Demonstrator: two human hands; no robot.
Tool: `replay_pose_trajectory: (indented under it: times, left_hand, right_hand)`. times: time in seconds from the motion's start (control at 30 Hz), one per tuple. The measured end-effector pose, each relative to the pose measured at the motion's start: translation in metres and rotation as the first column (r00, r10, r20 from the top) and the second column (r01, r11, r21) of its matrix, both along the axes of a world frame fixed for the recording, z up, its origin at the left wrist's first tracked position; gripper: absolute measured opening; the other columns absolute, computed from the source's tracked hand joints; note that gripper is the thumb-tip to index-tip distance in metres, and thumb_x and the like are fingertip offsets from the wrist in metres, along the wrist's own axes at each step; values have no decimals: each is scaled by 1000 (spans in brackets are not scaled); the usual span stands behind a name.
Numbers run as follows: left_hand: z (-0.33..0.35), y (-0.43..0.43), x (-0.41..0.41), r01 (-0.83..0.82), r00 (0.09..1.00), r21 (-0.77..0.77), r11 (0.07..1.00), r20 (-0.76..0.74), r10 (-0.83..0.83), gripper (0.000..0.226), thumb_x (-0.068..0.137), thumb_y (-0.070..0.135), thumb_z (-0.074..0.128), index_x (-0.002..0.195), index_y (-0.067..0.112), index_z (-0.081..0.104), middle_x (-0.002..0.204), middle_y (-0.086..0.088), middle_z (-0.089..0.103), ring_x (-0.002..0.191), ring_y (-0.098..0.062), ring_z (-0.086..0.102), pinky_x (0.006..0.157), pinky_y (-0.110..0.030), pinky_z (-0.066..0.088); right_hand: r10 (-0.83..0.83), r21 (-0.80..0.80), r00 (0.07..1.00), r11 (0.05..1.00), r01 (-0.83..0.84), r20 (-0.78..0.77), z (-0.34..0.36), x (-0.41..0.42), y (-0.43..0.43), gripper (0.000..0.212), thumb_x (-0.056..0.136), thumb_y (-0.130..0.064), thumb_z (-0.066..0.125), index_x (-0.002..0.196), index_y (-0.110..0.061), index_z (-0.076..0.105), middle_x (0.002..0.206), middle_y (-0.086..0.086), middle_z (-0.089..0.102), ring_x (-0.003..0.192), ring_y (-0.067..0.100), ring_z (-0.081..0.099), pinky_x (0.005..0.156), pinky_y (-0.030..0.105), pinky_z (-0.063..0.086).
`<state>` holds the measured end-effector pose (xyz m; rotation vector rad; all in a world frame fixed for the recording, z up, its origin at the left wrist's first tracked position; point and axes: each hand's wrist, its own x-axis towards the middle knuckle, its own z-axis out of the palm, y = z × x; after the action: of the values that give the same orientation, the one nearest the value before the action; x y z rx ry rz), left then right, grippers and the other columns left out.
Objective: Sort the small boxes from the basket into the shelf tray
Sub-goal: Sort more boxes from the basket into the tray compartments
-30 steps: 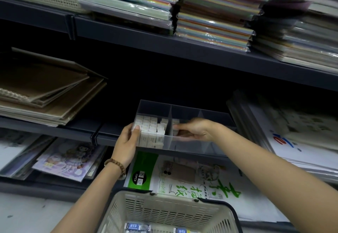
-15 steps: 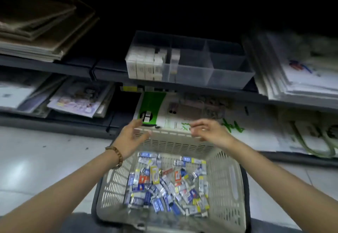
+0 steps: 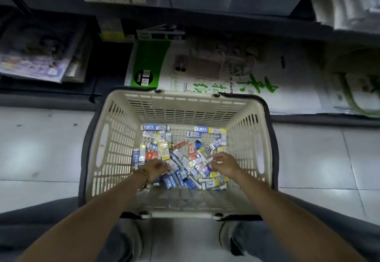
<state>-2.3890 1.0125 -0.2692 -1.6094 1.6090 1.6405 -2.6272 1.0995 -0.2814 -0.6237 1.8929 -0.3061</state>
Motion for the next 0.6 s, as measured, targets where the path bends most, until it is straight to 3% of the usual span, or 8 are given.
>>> replay_pose_trajectory:
  times: [0.07, 0.17, 0.2, 0.3, 0.43, 0.53, 0.6]
  left_hand:
    - [-10, -1, -3, -28, 999, 2, 1000, 19, 28, 22, 98, 27, 43, 93, 14, 60, 81, -8, 49, 64, -13, 44, 64, -28, 38]
    - [-24, 5, -8, -123, 992, 79, 989, -6, 124, 25, 97, 26, 48, 79, 14, 62, 92, -13, 54, 87, -22, 52, 86, -38, 44]
    - [-29, 8, -10, -148, 989, 90, 985, -10, 150, 27, 96, 28, 48, 77, 14, 61, 92, -15, 56, 88, -24, 53, 86, -39, 45]
    - [-38, 13, -13, -132, 991, 48, 990, -25, 134, 26, 95, 31, 49, 96, 8, 62, 97, -14, 58, 88, -23, 54, 77, -31, 43]
    - [-47, 14, -12, -127, 990, 37, 991, -54, 129, 37, 95, 31, 49, 126, 10, 54, 128, -12, 54, 117, -26, 50, 89, -25, 38]
    - [-55, 13, -11, -146, 986, 29, 989, -74, 148, 37, 94, 30, 52, 127, 14, 55, 131, -10, 52, 119, -26, 50, 95, -27, 39]
    - [-56, 14, -13, -171, 982, 6, 985, -74, 171, 34, 92, 32, 54, 120, 14, 59, 118, -7, 56, 107, -24, 54, 92, -30, 43]
  right_hand:
    - [-60, -37, 997, 997, 62, 49, -8, 2, -1, 40, 85, -9, 68, 121, 0, 55, 130, 20, 54, 117, 32, 54, 97, 46, 47]
    - [-33, -17, 996, 999, 34, 81, -21, 13, -6, 47, 86, -15, 68, 129, -3, 52, 135, 16, 52, 122, 28, 51, 95, 30, 45]
    - [-20, -17, 997, 1000, 21, 78, -25, 18, -8, 49, 86, -17, 68, 131, -4, 51, 136, 14, 51, 123, 27, 50, 92, 28, 44]
    - [-54, -48, 998, 997, 53, -12, -35, 32, -12, 50, 84, -16, 70, 130, -5, 52, 132, 13, 53, 119, 24, 52, 84, 22, 41]
    - [-148, -136, 984, 982, 133, -103, -42, 41, -8, 38, 77, -3, 74, 112, 1, 58, 120, 16, 58, 86, 20, 59, 54, 4, 38]
    - [-108, -174, 990, 981, 91, -87, -44, 45, -5, 25, 76, -1, 74, 97, 2, 59, 121, 13, 53, 84, 23, 63, 57, 12, 41]
    - [-94, -211, 995, 974, 84, -37, -44, 47, -6, 22, 75, -1, 76, 87, -3, 57, 108, 10, 56, 79, 21, 60, 58, 11, 43]
